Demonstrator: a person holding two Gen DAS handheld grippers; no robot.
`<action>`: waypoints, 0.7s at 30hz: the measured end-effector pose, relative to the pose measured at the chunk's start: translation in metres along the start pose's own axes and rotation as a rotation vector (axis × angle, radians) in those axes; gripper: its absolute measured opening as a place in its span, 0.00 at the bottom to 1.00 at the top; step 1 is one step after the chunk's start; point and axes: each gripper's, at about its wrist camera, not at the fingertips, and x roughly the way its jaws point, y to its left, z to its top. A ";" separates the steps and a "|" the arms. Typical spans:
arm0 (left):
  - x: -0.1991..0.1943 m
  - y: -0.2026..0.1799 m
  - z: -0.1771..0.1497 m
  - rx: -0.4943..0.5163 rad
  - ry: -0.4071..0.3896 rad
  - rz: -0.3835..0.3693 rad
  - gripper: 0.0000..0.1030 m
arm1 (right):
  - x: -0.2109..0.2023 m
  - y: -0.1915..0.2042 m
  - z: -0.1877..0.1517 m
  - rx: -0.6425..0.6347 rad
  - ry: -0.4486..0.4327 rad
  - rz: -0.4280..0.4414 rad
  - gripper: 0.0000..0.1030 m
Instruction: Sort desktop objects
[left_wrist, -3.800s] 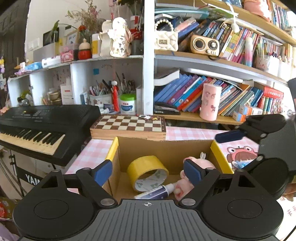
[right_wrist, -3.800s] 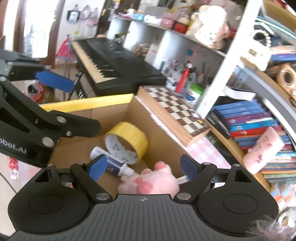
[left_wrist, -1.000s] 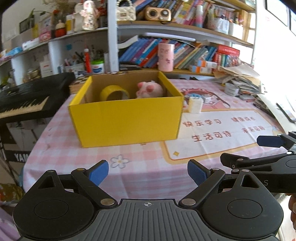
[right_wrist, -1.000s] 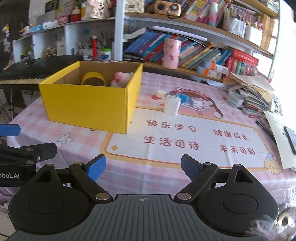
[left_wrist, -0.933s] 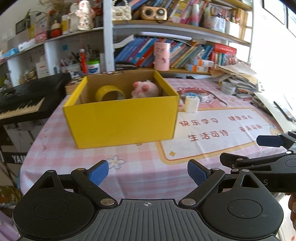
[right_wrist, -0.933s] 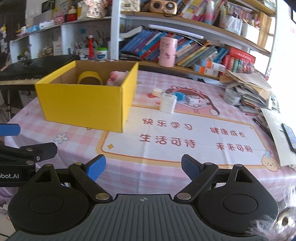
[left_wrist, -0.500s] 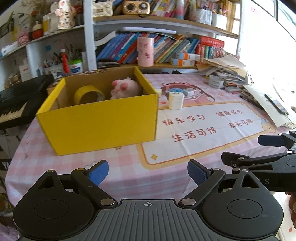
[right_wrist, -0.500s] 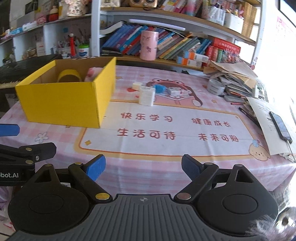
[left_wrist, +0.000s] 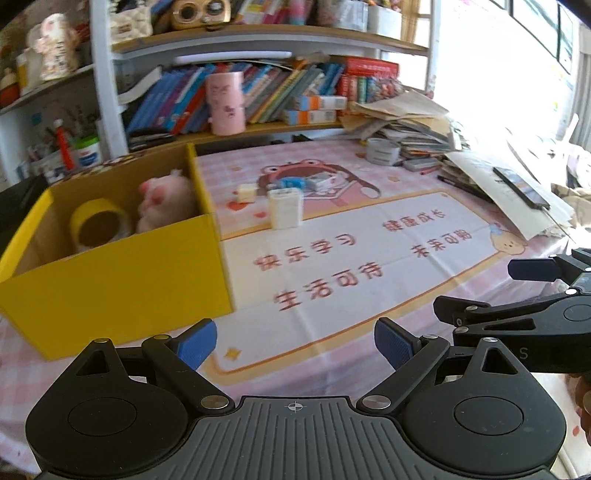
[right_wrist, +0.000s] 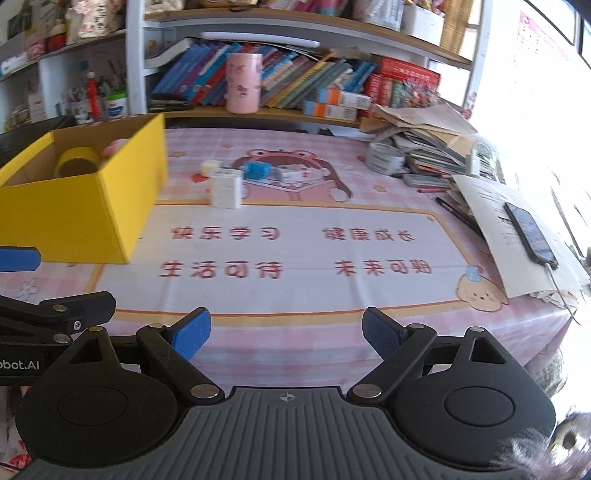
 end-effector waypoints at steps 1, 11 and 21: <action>0.003 -0.004 0.002 0.009 0.000 -0.007 0.92 | 0.003 -0.006 0.001 0.009 0.004 -0.007 0.86; 0.034 -0.036 0.021 0.054 0.008 -0.037 0.92 | 0.027 -0.049 0.005 0.083 0.042 -0.035 0.86; 0.071 -0.059 0.045 0.036 0.057 0.000 0.92 | 0.062 -0.088 0.016 0.127 0.086 -0.011 0.86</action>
